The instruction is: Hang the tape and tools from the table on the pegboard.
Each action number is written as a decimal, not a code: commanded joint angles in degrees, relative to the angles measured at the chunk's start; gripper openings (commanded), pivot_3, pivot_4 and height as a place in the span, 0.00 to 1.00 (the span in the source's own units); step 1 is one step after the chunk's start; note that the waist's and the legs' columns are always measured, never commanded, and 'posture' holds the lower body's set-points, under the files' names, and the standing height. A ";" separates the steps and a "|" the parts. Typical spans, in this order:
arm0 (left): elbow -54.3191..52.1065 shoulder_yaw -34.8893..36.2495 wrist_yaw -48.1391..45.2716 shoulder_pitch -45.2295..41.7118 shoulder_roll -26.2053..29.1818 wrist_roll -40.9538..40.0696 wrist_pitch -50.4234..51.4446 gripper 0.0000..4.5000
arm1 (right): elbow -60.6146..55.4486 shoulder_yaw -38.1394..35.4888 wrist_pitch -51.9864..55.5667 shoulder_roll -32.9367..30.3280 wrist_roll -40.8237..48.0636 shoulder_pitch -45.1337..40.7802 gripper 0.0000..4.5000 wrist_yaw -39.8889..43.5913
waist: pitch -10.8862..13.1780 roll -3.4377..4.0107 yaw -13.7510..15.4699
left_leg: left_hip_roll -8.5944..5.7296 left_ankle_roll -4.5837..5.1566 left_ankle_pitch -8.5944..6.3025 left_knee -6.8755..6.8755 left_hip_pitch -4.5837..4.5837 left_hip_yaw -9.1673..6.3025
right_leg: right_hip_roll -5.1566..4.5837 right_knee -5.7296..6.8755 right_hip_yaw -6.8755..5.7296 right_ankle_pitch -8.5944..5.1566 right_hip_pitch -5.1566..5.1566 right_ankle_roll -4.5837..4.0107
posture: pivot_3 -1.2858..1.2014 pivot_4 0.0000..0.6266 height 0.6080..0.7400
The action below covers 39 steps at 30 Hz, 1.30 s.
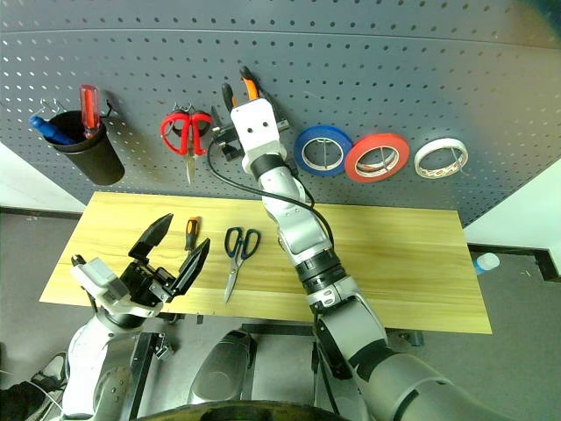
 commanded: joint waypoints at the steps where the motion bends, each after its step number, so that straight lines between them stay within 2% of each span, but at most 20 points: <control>1: -1.38 -0.14 -0.19 0.14 0.06 -0.65 -0.53 1.00 | -3.70 0.42 0.13 2.34 -0.44 0.16 1.00 -0.14 | 0.00 0.00 -0.01 | 0.00 0.00 0.00 0.00 0.00 0.00 | 0.01 0.00 0.00 0.00 0.00 0.00 | 0.68 0.29 0.55; 16: -0.09 -0.01 -0.42 -0.66 -0.31 -0.56 -1.01 1.00 | -22.03 2.23 9.03 -0.24 -1.66 12.05 1.00 2.49 | 0.00 0.00 0.04 | 0.00 0.00 0.00 -0.02 -0.02 -0.03 | 0.00 -0.07 0.00 -0.01 0.01 0.00 | 0.67 0.28 0.55; 28: 1.82 0.29 -0.43 -2.10 -1.09 -0.26 -1.82 1.00 | -29.73 2.20 12.61 -2.15 -2.89 18.30 1.00 4.11 | 0.00 -0.01 0.10 | 0.00 0.00 0.00 -0.02 -0.03 -0.03 | 0.00 -0.10 0.00 -0.01 0.02 0.00 | 0.67 0.26 0.55; 33: 1.55 1.74 0.52 -1.35 -1.01 -0.44 -1.86 1.00 | -39.06 2.36 15.16 -5.88 -2.02 22.80 1.00 7.90 | 0.00 -0.01 0.13 | 0.00 0.00 0.00 -0.02 -0.06 -0.03 | -0.01 -0.20 0.00 -0.01 0.05 0.00 | 0.67 0.27 0.55; 39: 2.98 3.74 3.46 -1.41 -2.64 2.27 -5.22 1.00 | -49.49 -2.17 22.75 -10.36 -0.04 22.47 1.00 11.40 | -0.01 -0.02 0.22 | 0.00 0.00 0.00 -0.01 -0.02 -0.06 | 0.00 -0.21 0.01 -0.01 0.10 -0.01 | 0.67 0.25 0.55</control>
